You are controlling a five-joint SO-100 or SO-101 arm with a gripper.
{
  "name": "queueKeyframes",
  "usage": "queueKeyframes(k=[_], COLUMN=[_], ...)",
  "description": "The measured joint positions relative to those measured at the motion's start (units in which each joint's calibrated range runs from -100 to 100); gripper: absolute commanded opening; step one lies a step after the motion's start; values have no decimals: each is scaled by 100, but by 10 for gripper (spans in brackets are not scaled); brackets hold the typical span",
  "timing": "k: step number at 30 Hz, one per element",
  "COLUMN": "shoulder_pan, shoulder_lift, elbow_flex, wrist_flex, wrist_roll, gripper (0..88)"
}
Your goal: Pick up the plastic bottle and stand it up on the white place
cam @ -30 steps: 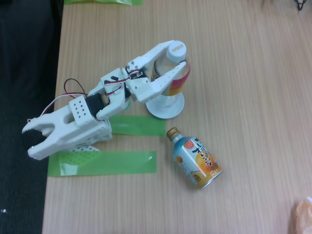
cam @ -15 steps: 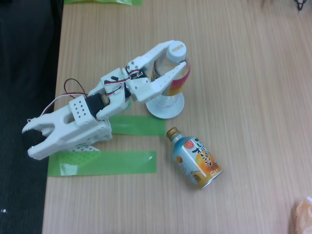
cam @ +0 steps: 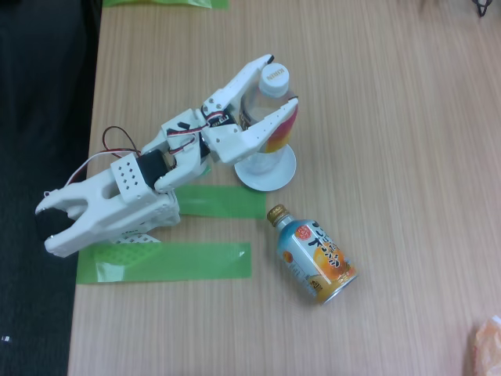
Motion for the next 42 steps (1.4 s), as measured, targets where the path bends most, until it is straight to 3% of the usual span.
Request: queueKeyframes(k=[5, 13, 24, 35, 42], shoulder_pan=[7, 22, -261, -247, 456], shoulder_lift=[0, 0, 0, 0, 0], elbow_flex=[0, 0, 0, -18, -36], wrist_flex=[0, 0, -8, -918, -1963], wrist_roll=[0, 0, -11, -11, -210], gripper=[291, 441, 447, 441, 441])
